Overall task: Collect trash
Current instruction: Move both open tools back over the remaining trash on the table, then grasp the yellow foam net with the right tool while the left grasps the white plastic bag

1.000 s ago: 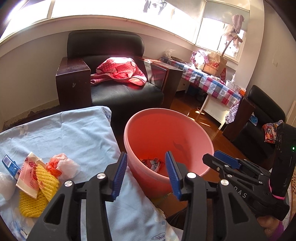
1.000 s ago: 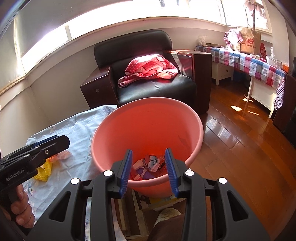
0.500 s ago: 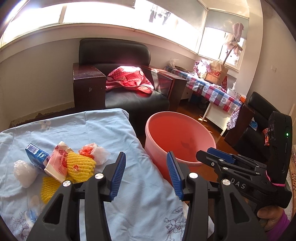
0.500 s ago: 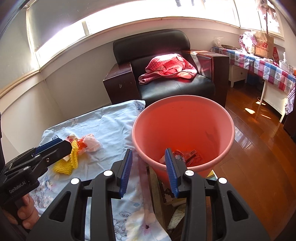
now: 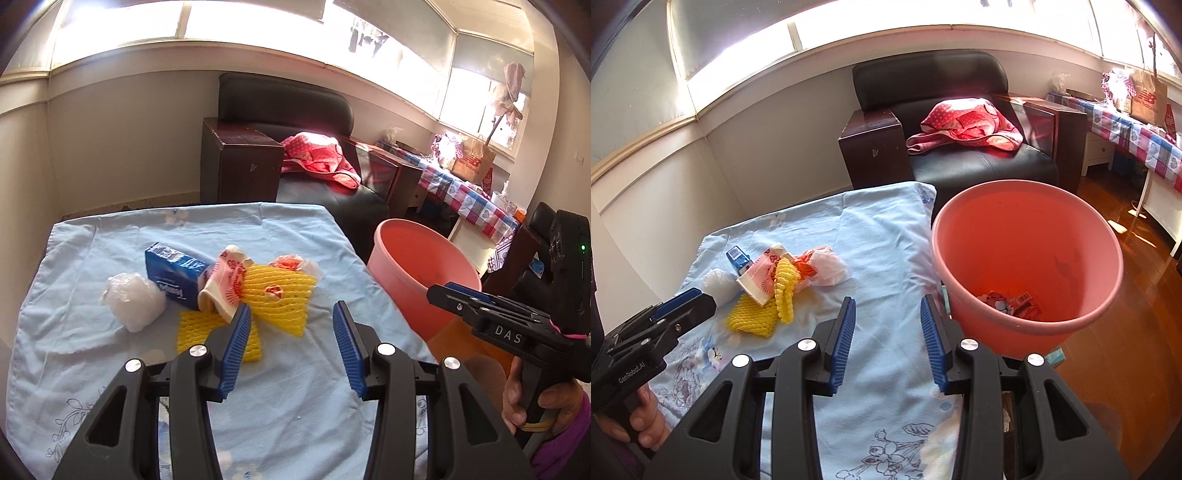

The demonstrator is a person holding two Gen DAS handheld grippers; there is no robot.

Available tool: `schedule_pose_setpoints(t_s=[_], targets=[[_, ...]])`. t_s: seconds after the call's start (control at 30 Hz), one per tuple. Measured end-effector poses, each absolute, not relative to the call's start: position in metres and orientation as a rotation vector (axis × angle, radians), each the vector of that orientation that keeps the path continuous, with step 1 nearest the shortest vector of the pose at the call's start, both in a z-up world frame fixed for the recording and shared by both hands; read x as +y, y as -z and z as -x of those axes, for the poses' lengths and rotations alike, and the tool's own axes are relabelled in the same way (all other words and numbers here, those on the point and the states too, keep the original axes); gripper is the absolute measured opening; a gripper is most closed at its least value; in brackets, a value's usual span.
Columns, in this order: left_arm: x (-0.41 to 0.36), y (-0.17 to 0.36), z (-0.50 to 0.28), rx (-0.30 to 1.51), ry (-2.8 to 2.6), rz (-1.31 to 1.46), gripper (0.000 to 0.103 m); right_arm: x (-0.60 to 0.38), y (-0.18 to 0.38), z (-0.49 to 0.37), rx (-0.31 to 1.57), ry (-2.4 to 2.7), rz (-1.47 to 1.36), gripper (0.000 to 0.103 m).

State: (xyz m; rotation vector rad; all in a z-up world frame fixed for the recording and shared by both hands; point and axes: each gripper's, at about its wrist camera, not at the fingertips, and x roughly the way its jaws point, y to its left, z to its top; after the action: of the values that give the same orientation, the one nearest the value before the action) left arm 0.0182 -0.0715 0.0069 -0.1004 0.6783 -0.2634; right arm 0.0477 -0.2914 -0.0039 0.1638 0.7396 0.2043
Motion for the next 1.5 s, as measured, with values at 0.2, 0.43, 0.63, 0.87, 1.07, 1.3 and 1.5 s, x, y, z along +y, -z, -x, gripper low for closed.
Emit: schedule_pose_setpoints(t_s=[0.2,0.43,0.63,0.87,1.07,1.3,1.5], targets=[[-0.025,0.003,-0.016,0.685,0.147,0.12,0.045,-0.259,0.01,-0.058,0.774,-0.288,-0.132,0.037],[0.024,0.012,-0.029,0.701,0.021,0.17,0.045,-0.232,0.016,-0.069,0.802,-0.371,-0.134,0.037],[0.041,0.019,-0.052,0.719,-0.013,0.192,0.045,-0.222,0.021,-0.076,0.809,-0.399,-0.137,0.037],[0.044,0.037,-0.086,0.764,-0.049,0.237,0.045,-0.218,0.024,-0.081,0.803,-0.413,-0.134,0.037],[0.045,0.049,-0.095,0.789,-0.034,0.249,0.024,-0.217,0.023,-0.089,0.795,-0.459,-0.168,0.037],[0.042,0.043,-0.085,0.758,-0.012,0.224,0.013,-0.212,0.026,-0.104,0.814,-0.465,-0.191,0.037],[0.047,0.037,-0.076,0.758,-0.008,0.242,0.013,-0.199,0.024,-0.116,0.808,-0.48,-0.166,0.037]])
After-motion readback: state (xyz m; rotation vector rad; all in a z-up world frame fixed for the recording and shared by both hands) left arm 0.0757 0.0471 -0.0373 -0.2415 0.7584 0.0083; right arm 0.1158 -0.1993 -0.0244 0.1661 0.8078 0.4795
